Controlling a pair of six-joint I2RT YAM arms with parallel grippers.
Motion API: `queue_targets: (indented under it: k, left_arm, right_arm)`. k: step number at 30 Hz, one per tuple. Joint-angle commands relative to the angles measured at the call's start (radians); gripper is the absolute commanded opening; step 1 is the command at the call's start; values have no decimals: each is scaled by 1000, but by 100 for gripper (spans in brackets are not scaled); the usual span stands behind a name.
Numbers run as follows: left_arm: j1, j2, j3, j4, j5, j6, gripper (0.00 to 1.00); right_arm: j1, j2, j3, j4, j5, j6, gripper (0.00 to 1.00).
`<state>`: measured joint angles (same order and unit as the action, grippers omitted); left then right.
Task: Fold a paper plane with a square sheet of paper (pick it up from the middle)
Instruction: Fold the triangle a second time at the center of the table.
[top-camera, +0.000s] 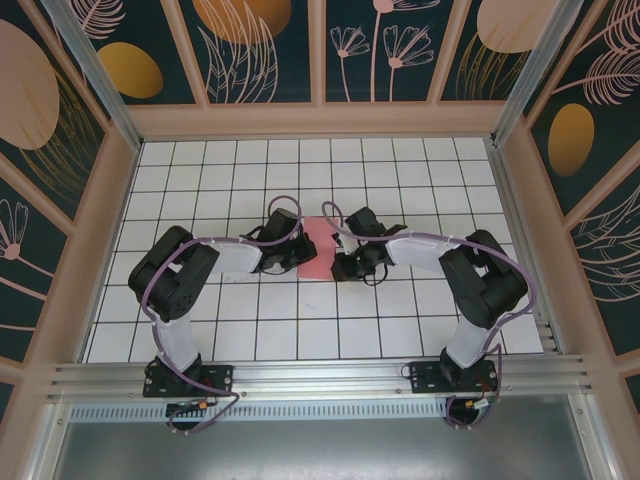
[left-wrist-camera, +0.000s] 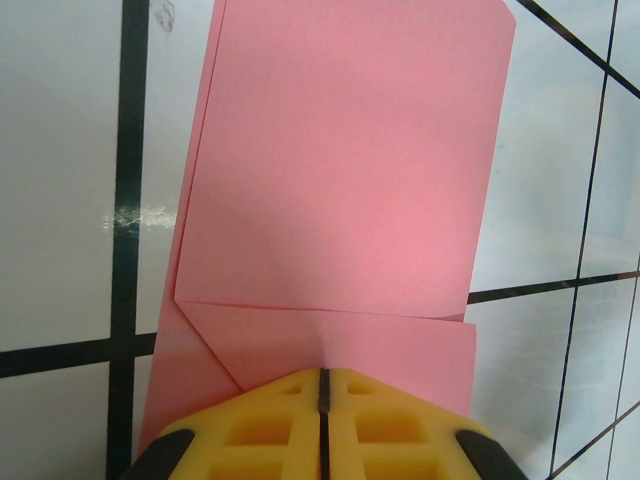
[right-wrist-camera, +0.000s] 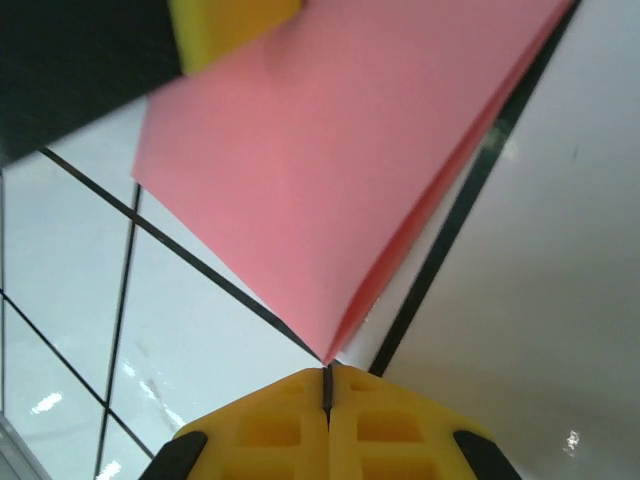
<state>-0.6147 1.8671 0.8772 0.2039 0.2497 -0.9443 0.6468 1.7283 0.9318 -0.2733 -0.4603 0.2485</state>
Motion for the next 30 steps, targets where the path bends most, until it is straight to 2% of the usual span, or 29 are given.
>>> queue_targets:
  k: [1, 9, 15, 30]
  left_arm:
    - [10, 71, -44, -187, -120, 1, 10]
    - [9, 70, -41, -181, -109, -2, 9]
    - [9, 69, -40, -181, -110, -3, 9]
    - [9, 49, -26, -169, -99, 18, 9]
  right_arm:
    - [-6, -18, 52, 31, -17, 23, 5]
    - [-3, 80, 102, 62, -24, 32, 5]
    - [-3, 124, 102, 8, -13, -1, 5]
    - [-21, 68, -16, -17, -22, 12, 4]
